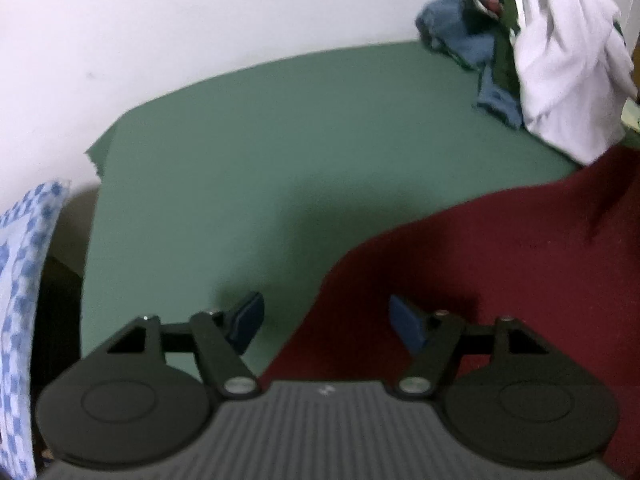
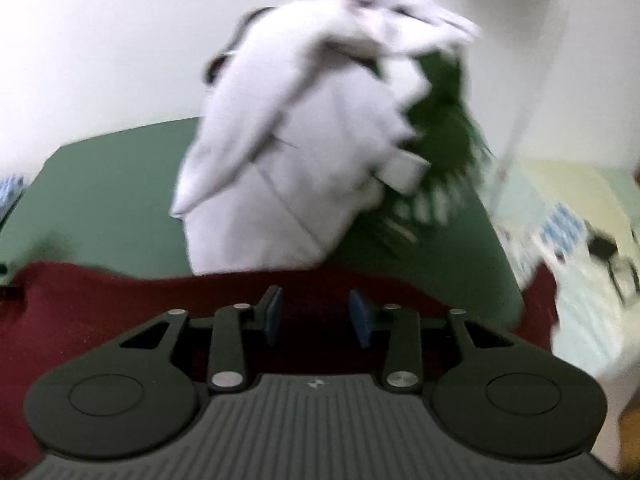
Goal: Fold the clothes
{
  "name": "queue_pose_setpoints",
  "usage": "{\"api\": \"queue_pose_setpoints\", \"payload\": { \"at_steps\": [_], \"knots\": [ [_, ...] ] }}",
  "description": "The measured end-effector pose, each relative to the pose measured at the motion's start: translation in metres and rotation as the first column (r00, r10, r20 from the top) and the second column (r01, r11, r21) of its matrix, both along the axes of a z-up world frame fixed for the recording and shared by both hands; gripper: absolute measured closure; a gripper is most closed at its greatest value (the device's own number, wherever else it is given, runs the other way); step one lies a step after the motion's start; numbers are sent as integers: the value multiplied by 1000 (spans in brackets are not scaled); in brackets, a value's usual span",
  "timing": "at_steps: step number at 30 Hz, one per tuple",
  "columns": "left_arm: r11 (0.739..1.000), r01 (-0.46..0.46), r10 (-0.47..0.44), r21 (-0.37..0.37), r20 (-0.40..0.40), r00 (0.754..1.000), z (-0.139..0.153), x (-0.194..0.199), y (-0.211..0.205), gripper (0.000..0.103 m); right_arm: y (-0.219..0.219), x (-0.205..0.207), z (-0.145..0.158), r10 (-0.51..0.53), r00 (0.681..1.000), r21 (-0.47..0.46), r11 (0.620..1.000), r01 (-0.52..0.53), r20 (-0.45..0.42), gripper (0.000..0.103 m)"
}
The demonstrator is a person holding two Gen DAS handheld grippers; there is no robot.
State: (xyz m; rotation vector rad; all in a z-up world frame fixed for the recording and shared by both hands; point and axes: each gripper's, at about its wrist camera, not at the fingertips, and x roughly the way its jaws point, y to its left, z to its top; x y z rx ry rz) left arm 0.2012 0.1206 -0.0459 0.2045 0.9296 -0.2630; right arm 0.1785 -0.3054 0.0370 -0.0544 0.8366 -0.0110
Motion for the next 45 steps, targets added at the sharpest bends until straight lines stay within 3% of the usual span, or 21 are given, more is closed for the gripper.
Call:
{"api": "queue_pose_setpoints", "payload": {
  "at_steps": [3,7,8,10,14,20,22,24,26,27,28,29,31,34,37,39,42,45],
  "knots": [
    [999,24,-23,-25,17,1000,0,-1,-5,46,28,20,-26,126,992,-113,985,-128,-24,63],
    [998,67,-66,-21,45,997,-1,-10,-15,77,50,31,-59,267,963,-228,937,-264,-18,63],
    [997,76,-76,-5,56,996,0,-14,-19,87,52,29,-60,289,957,-253,926,-281,-6,73],
    [996,83,-85,27,77,993,0,-21,-25,94,53,28,-57,301,953,-236,925,-296,-16,101],
    [997,30,-38,72,113,993,5,-17,-32,97,49,32,-35,243,967,-230,948,-219,80,102],
    [987,-108,78,121,232,970,27,40,-29,97,32,88,-8,3,968,-99,995,23,249,103],
    [983,-145,116,113,228,967,29,63,-24,96,36,103,-20,-25,970,-143,988,61,241,103],
    [983,-148,130,112,154,980,14,76,-22,95,40,109,-26,-30,973,-185,980,74,231,103],
    [975,-122,95,188,149,984,2,71,-28,94,41,99,-15,-4,973,-198,979,51,232,102],
    [977,-110,78,183,173,982,4,60,-26,93,41,94,-10,9,973,-204,978,40,232,99],
    [981,-99,65,170,195,979,8,49,-24,91,37,85,-1,14,972,-177,984,28,234,90],
    [988,-91,64,122,205,977,17,37,-16,87,28,70,10,16,973,-136,991,16,229,72],
    [994,-85,70,62,221,973,32,12,0,84,11,33,27,13,978,-77,997,4,208,49],
    [998,-61,56,14,223,973,48,-36,25,82,-14,-34,31,-20,987,-53,998,29,159,47],
    [999,-31,33,-15,182,983,49,-92,41,82,-33,-97,0,-116,992,-26,993,118,52,49],
    [997,-17,25,-79,107,994,42,-131,48,85,-39,-139,-20,-181,983,-2,983,181,-3,55],
    [988,-1,1,-152,-2,1000,30,-184,49,85,-42,-193,-38,-250,967,35,967,251,-39,55],
    [984,-12,-7,-179,-105,994,13,-224,37,83,-38,-215,-44,-211,975,69,974,216,-68,55]
  ]
}}
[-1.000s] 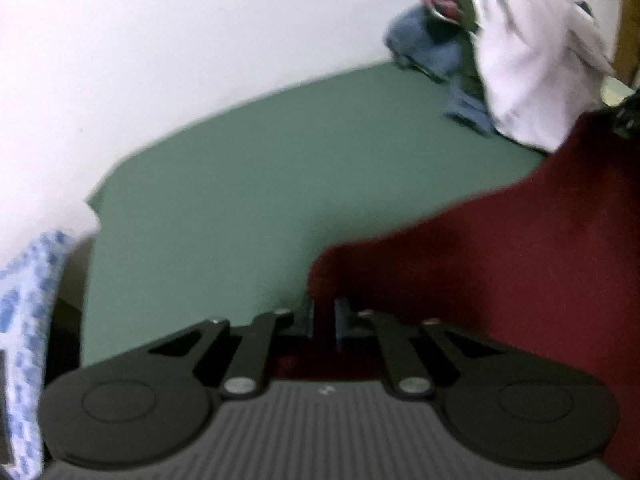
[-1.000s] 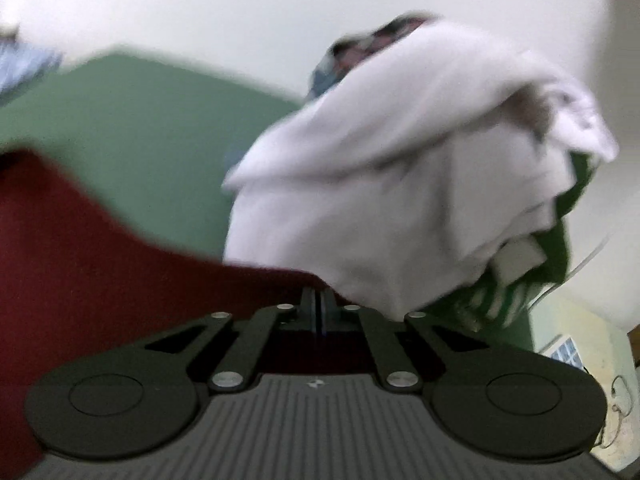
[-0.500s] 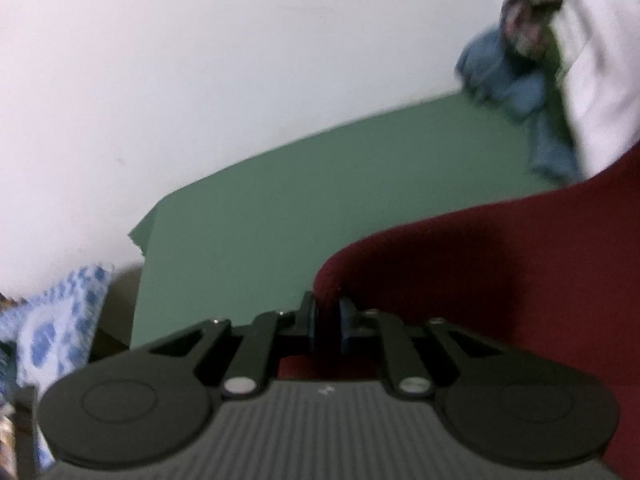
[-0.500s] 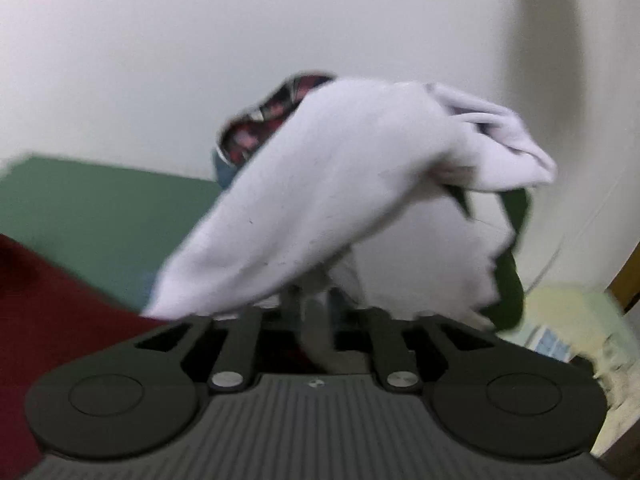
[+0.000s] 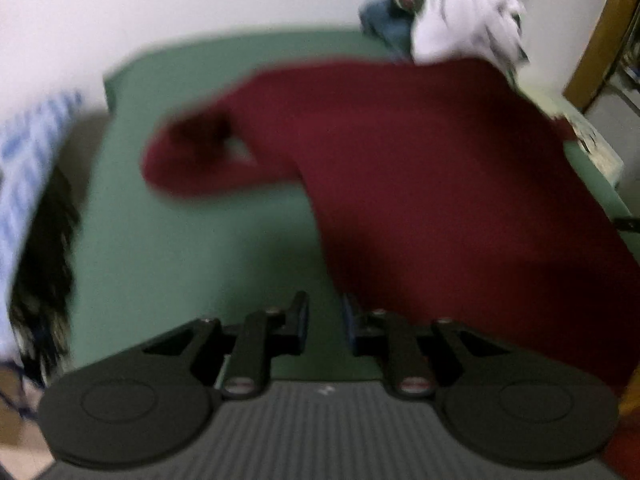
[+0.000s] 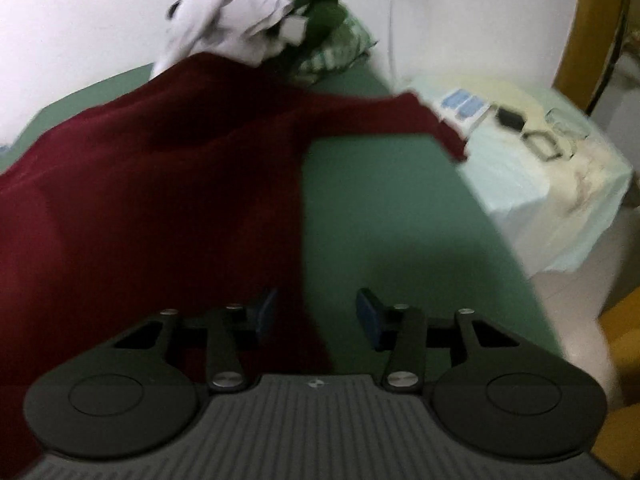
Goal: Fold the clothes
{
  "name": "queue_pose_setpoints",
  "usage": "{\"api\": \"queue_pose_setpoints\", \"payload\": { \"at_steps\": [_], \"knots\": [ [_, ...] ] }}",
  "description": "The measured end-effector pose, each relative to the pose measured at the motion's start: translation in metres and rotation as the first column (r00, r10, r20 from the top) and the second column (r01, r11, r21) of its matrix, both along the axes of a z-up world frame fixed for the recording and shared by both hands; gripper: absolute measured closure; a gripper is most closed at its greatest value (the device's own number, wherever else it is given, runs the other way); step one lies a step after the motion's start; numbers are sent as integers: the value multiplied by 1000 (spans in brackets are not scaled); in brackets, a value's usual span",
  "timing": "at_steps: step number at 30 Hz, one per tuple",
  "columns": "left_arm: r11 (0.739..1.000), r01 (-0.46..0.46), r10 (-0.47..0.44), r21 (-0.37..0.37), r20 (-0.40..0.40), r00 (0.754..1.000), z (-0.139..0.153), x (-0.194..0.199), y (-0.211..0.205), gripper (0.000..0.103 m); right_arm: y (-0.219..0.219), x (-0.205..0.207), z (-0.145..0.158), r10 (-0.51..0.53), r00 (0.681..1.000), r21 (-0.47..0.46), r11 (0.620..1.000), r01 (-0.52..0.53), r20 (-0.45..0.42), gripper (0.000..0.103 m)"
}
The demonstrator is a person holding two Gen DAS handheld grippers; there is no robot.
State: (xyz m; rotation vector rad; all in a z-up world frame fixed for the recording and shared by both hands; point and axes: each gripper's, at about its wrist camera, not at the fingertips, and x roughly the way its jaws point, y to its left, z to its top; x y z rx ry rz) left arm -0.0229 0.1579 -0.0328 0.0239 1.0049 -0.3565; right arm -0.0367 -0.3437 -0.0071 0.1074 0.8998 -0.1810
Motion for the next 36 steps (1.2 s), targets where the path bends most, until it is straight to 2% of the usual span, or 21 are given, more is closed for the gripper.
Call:
{"api": "queue_pose_setpoints", "payload": {
  "at_steps": [3,8,11,18,19,20,21,22,23,25,26,31,36],
  "knots": [
    [997,-46,40,-69,-87,995,-14,-28,-4,84,-2,-3,-10,49,999,-26,998,-50,-22,53],
    [988,-71,54,-139,-124,991,-13,-58,-25,82,-17,7,-20,98,994,26,995,-96,-54,48],
    [987,-87,71,-134,-121,990,-9,-74,-43,73,-19,7,-18,161,986,33,987,-159,-51,44],
    [983,-175,170,-51,-82,982,-10,-94,-82,76,-18,9,-20,305,952,7,952,-305,-40,47],
    [980,-197,193,-42,-78,978,-9,-97,-83,81,-18,8,-20,315,948,6,949,-315,-34,47],
    [975,-218,216,-27,-73,974,-9,-99,-84,92,-18,8,-19,326,945,5,945,-326,-28,49],
    [971,-239,238,-11,-68,969,-9,-101,-86,97,-18,7,-19,336,941,3,942,-336,-22,50],
    [967,-253,254,8,-61,965,-9,-102,-87,103,-19,7,-19,345,939,7,939,-345,-15,57],
    [963,-267,269,28,-52,962,-9,-105,-89,103,-20,6,-19,354,935,13,935,-354,-4,70],
    [956,-281,284,82,-27,958,-8,-111,-98,103,-22,4,-19,372,928,36,928,-372,10,88],
    [953,-279,283,114,-18,959,-7,-113,-103,103,-23,4,-19,377,926,52,925,-377,14,93],
    [950,-263,272,170,-36,962,1,-121,-113,103,-36,-3,-17,384,923,137,914,-381,7,95],
    [938,-268,287,219,-58,956,8,-126,-104,103,-46,-12,-16,385,923,194,906,-376,-11,95]
  ]
}}
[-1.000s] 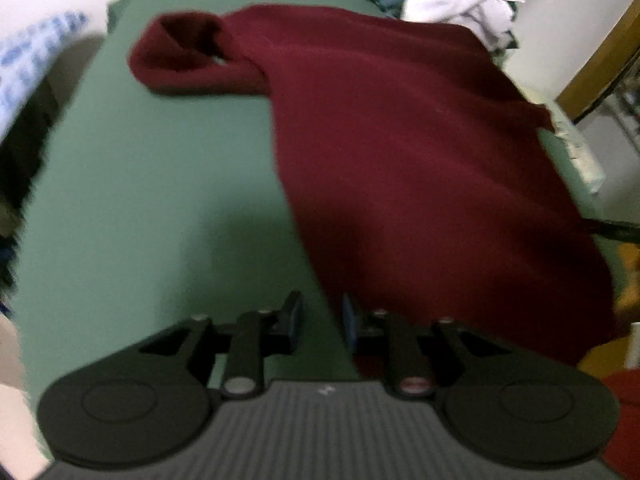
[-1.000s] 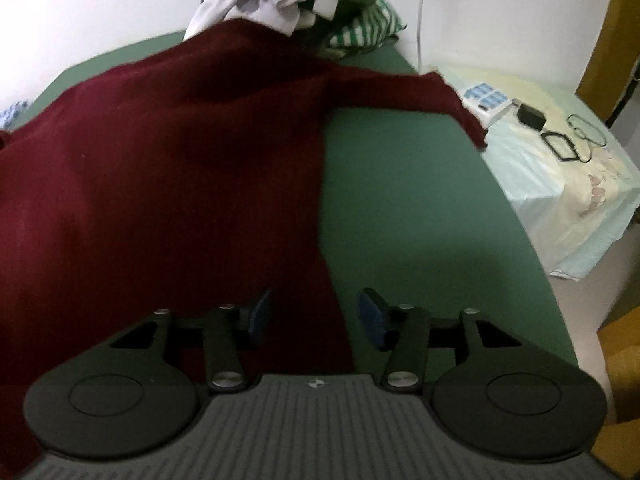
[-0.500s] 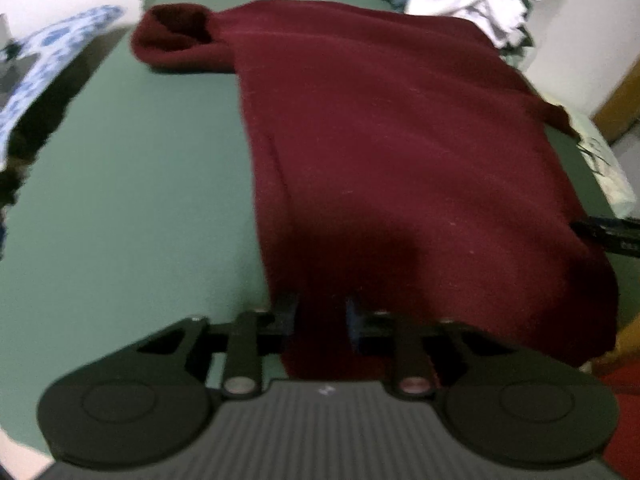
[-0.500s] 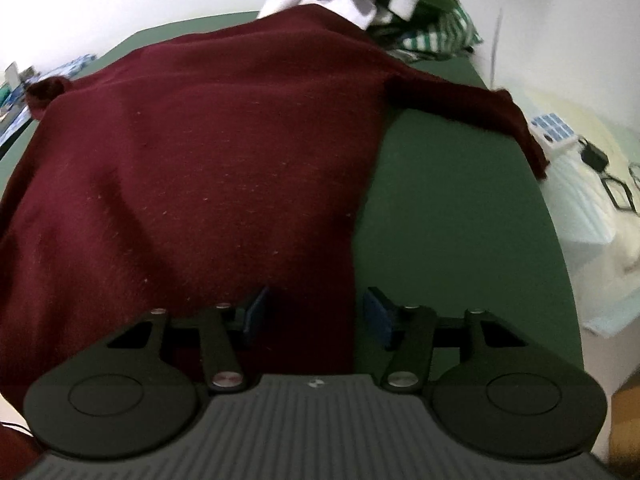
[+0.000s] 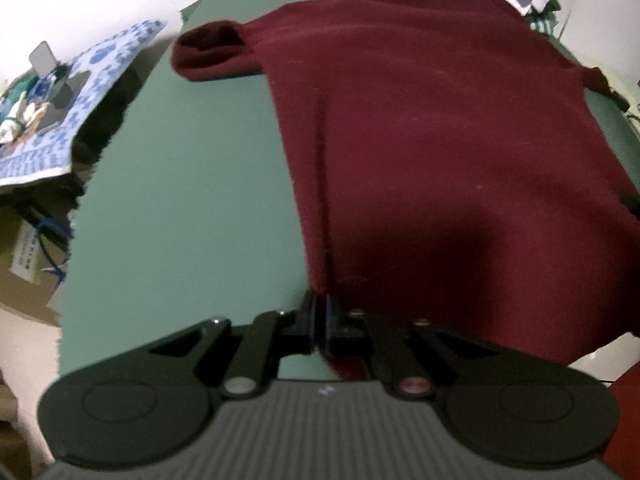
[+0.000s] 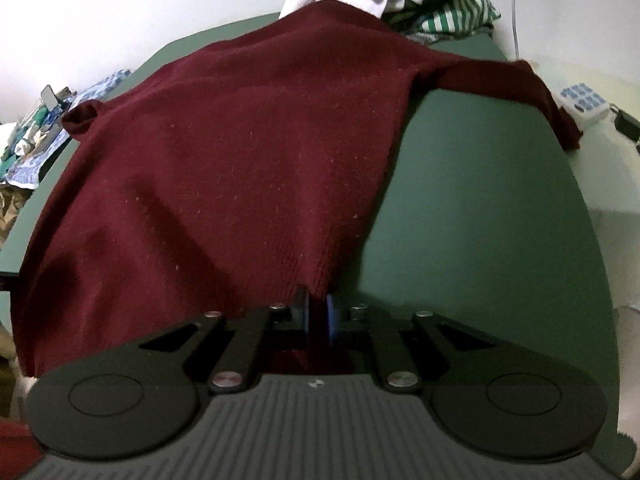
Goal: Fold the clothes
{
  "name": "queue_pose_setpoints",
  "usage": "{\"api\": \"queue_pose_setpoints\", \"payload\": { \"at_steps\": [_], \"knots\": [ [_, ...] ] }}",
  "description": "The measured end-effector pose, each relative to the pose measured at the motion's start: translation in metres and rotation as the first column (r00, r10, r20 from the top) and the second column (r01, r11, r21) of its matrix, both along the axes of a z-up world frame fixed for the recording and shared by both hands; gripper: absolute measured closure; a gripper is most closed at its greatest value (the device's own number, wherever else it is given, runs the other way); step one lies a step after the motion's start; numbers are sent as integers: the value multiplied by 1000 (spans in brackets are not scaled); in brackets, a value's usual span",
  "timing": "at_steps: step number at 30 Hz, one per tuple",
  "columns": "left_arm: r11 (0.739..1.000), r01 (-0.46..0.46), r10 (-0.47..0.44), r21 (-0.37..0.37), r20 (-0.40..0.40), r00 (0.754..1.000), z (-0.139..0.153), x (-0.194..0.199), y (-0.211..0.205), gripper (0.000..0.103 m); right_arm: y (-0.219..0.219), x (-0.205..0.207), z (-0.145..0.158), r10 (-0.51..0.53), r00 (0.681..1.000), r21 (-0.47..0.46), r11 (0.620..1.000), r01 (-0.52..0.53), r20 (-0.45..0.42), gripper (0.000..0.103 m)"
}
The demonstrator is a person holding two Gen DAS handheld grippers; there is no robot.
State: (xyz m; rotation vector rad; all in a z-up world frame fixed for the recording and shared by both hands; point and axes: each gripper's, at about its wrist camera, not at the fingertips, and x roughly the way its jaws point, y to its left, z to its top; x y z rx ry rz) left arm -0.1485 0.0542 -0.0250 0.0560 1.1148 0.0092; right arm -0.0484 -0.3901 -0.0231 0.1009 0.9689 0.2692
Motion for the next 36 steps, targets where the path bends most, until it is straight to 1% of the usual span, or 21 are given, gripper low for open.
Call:
{"api": "queue_pose_setpoints", "payload": {
  "at_steps": [2,3,5,6,7,8,10,12,13,14,15,16,18,19,20,21,23,28,32,34,36],
  "knots": [
    [1000,-2,3,18,-22,1000,-1,0,7,103,-2,-3,0,0,1000,8,1000,0,5,93],
    [1000,9,-9,-1,-33,999,0,1,10,103,-5,-5,0,-5,1000,21,1000,5,-4,92],
    [998,42,-43,-52,-27,999,7,-2,13,101,-14,-7,3,-2,998,73,997,6,-60,81],
    [994,69,-72,-81,-29,997,12,-5,14,97,-17,-11,5,6,996,90,996,1,-85,77],
    [991,92,-95,-96,-33,995,14,-8,16,78,-20,-17,8,16,994,100,995,-6,-104,68],
    [987,112,-117,-112,-40,992,15,-11,18,66,-23,-22,12,26,992,110,994,-12,-123,61],
    [984,117,-129,-136,-78,989,10,-16,24,55,-22,-33,15,57,987,121,992,-39,-152,60],
    [975,116,-140,-190,-117,983,0,-18,26,55,-10,-40,12,70,983,123,991,-49,-172,59],
    [968,119,-149,-219,-124,981,-3,-17,25,55,-3,-43,10,75,981,124,991,-53,-181,56],
    [961,123,-156,-249,-116,981,-4,-15,24,55,2,-46,9,72,982,127,991,-50,-177,48],
    [953,128,-163,-274,-109,981,-5,-14,22,52,6,-47,9,65,984,133,990,-43,-165,44],
    [952,134,-169,-276,-107,980,-6,-12,20,51,10,-48,9,54,987,127,991,-34,-154,42],
    [949,146,-181,-280,-103,978,-9,-7,16,54,17,-47,10,32,990,93,995,-19,-135,49],
    [948,153,-187,-279,-100,977,-11,-5,15,64,21,-47,10,23,992,67,998,-14,-128,75],
    [950,159,-191,-269,-98,977,-11,-6,16,96,23,-46,9,15,992,38,999,-10,-128,93],
    [950,157,-192,-269,-109,975,-12,-4,21,103,23,-45,9,10,991,24,1000,-7,-131,94],
    [943,152,-198,-297,-129,972,-10,-1,32,103,22,-43,13,13,990,31,999,-9,-142,94],
    [924,257,-294,-284,-98,951,17,-15,34,103,20,-51,26,112,977,37,994,-107,-184,95],
    [942,252,-285,-221,-135,949,11,-11,38,103,16,-47,19,94,973,-41,994,-105,-210,94],
    [953,231,-265,-197,-173,949,1,-7,39,103,15,-42,14,77,970,-38,995,-88,-229,92],
    [951,249,-283,-184,-189,940,-4,-9,37,103,17,-38,16,82,969,-31,995,-92,-234,87]
  ]
}}
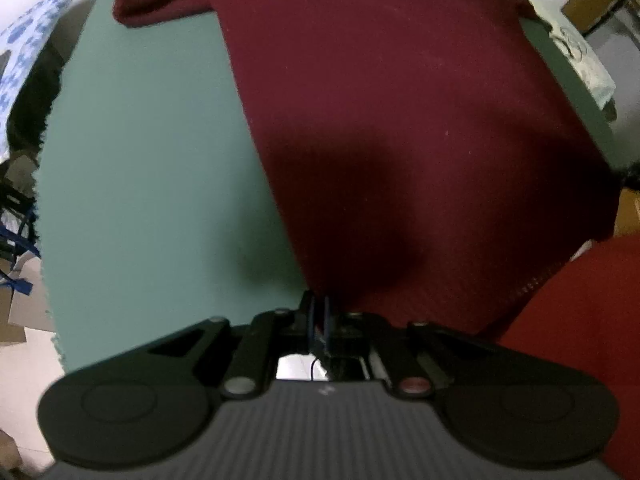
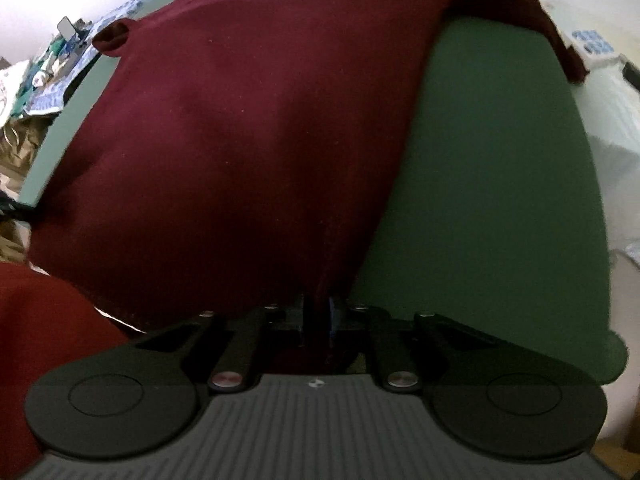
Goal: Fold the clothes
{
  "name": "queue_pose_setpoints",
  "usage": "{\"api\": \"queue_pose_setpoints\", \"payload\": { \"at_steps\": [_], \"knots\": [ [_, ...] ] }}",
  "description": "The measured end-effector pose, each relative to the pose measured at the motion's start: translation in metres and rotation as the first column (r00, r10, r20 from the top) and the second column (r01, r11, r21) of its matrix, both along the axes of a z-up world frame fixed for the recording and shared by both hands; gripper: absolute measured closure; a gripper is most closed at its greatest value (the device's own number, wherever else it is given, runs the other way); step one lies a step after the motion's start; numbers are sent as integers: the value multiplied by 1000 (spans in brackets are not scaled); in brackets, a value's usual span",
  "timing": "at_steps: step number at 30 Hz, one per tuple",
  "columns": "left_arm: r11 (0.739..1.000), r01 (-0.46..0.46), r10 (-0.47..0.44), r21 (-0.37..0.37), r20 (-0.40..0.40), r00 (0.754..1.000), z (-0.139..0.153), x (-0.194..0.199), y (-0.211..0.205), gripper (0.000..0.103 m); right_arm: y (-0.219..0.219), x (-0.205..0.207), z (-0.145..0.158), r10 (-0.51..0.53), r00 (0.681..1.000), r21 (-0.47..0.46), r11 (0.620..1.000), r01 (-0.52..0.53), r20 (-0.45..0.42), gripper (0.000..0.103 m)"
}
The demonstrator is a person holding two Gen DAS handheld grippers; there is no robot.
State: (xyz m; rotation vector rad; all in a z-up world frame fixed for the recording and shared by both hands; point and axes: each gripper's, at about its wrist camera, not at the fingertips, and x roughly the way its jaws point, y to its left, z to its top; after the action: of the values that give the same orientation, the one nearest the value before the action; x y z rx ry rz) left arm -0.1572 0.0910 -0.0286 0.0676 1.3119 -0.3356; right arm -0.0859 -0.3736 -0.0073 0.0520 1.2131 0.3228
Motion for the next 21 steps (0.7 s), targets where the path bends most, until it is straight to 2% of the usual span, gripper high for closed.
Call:
{"api": "queue_pose_setpoints", "payload": {
  "at_steps": [2,3,7,10,13,15,16,17,19,21],
  "knots": [
    [999,40,-40,22,6,999,1,-2,-3,103,-1,3,8,13,1000,-13,1000,-13,21,67],
    [997,62,-63,35,15,998,5,-2,-1,103,-3,5,13,17,999,-19,1000,-17,36,65],
    [995,57,-62,76,69,996,27,4,14,103,-20,21,31,-47,990,76,996,37,133,66],
    [999,31,-33,17,176,984,49,23,23,103,-8,48,18,-107,979,137,987,83,176,76],
    [997,60,-48,-46,226,973,44,48,5,103,13,67,-7,-94,984,100,992,79,152,84],
    [996,84,-74,-39,211,975,22,62,-13,103,21,72,-20,-82,987,61,995,74,140,84],
    [996,88,-83,-21,192,978,11,65,-19,103,20,73,-23,-84,987,34,996,80,139,92],
    [996,90,-88,-4,171,981,0,67,-24,103,16,73,-25,-92,986,22,996,90,139,93],
    [998,63,-65,18,124,990,-16,67,-22,103,4,77,-24,-134,981,-17,990,138,137,93],
    [999,43,-42,-4,121,992,-16,60,-15,103,1,83,-20,-159,977,-17,986,163,142,86]
  ]
}}
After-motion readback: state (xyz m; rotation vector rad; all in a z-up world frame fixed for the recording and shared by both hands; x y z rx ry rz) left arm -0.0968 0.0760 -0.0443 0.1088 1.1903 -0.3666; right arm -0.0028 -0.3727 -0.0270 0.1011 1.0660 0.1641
